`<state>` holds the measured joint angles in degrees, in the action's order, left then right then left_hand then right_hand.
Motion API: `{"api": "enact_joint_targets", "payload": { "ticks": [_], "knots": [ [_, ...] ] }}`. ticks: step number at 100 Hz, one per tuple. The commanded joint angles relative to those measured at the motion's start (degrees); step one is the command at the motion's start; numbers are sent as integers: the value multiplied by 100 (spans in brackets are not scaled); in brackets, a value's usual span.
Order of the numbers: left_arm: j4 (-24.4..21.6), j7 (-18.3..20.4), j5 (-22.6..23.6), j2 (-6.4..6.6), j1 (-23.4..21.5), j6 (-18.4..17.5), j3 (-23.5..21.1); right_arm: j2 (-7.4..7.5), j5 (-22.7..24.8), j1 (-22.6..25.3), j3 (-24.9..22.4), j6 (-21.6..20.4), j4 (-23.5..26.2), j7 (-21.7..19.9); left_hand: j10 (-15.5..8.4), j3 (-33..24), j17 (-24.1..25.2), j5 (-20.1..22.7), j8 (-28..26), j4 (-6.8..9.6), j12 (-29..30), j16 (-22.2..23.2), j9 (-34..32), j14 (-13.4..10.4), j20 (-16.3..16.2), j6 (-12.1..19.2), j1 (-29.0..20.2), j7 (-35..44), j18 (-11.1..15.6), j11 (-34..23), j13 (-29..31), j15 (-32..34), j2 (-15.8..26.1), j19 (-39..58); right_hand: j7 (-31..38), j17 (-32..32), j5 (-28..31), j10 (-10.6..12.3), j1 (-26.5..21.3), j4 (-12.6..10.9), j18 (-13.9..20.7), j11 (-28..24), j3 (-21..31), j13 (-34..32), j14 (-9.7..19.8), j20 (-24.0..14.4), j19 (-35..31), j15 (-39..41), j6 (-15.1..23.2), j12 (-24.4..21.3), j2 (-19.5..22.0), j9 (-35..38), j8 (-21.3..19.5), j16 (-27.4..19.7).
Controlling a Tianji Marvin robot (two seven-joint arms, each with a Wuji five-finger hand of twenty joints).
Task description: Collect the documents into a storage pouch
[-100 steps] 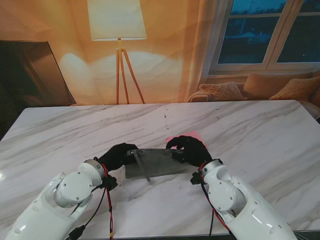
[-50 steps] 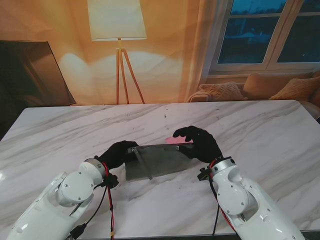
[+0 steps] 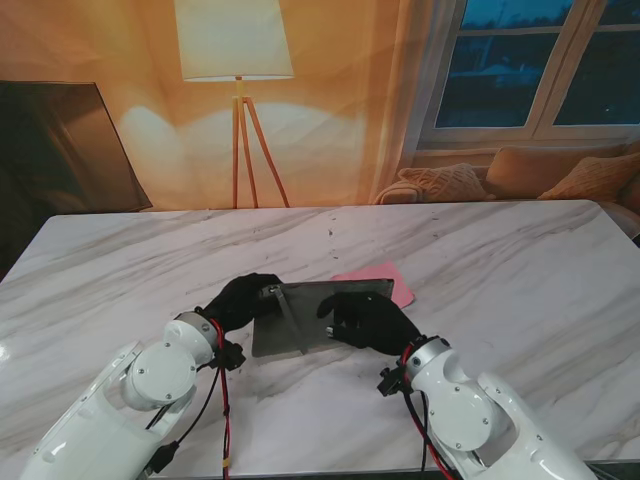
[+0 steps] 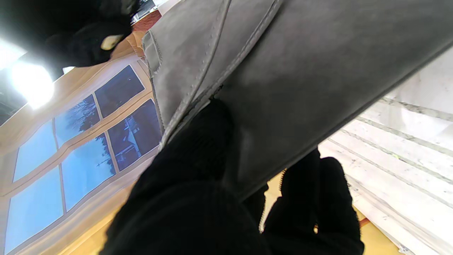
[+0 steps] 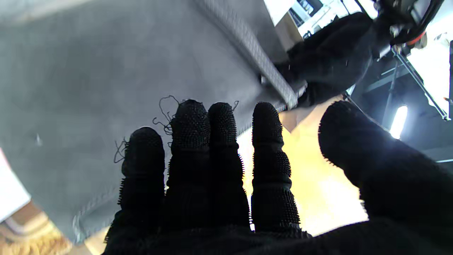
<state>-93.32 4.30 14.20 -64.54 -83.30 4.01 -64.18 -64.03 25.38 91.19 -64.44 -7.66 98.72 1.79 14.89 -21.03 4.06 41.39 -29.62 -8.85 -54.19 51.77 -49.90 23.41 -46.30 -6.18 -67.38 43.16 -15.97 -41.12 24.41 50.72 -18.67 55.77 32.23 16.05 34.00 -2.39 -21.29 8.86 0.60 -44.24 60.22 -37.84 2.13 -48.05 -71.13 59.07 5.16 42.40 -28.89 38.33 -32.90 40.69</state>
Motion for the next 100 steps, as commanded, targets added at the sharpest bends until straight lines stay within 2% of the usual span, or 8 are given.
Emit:
{"api": "enact_joint_targets", "payload": {
  "ticks": [1, 22, 52, 77, 100],
  "knots": [
    [-51, 26, -34, -63, 31, -50, 34, -19, -49, -18, 116, 169, -55, -180, -12, -76, 112, 48, -212, 146, -236, 59, -296, 178, 34, 109, -426, 803, 156, -419, 130, 60, 304, 274, -164, 0, -252, -60, 177, -210, -34, -40, -10, -142, -20, -107, -194, 183, -4, 86, 91, 179, 68, 78],
    [-64, -24, -63, -79, 62, -120, 96, -14, -329, -213, 406, 493, -245, -421, -17, -127, 116, 56, -288, 140, -254, 76, -308, 195, 59, 137, -397, 868, 153, -467, 133, 92, 285, 314, -426, 47, -769, -73, 202, -222, -67, -102, -12, -260, -76, -128, -376, 308, -178, 125, 91, 343, 193, 115],
    [-115, -37, -21, -71, 18, -201, 98, -64, -432, -337, 582, 703, -415, -338, -24, -213, 122, 62, -367, 132, -263, 86, -311, 191, 80, 172, -357, 904, 153, -485, 133, 101, 266, 349, -437, 58, -1018, -49, 250, -234, -56, -176, -29, -272, -58, -94, -474, 363, -286, 146, 77, 312, 262, 108],
    [-104, -150, -33, -100, 36, -278, 145, -52, -756, -463, 758, 795, -540, -597, -22, -267, 125, 70, -411, 122, -267, 88, -321, 197, 97, 176, -327, 910, 151, -490, 137, 100, 251, 356, -338, 49, -832, -82, 197, -234, -62, -164, -4, -262, -70, -51, -481, 362, -17, 120, 80, 318, 288, 89],
    [-90, -198, -28, -110, 48, -333, 145, -71, -978, -628, 971, 817, -708, -698, -33, -307, 125, 72, -436, 115, -273, 87, -326, 187, 108, 183, -308, 917, 148, -496, 134, 96, 242, 358, -200, 26, -335, -126, 144, -222, -82, -117, 35, -228, -79, -17, -459, 328, 392, 101, 56, 267, 278, 69]
  ]
}}
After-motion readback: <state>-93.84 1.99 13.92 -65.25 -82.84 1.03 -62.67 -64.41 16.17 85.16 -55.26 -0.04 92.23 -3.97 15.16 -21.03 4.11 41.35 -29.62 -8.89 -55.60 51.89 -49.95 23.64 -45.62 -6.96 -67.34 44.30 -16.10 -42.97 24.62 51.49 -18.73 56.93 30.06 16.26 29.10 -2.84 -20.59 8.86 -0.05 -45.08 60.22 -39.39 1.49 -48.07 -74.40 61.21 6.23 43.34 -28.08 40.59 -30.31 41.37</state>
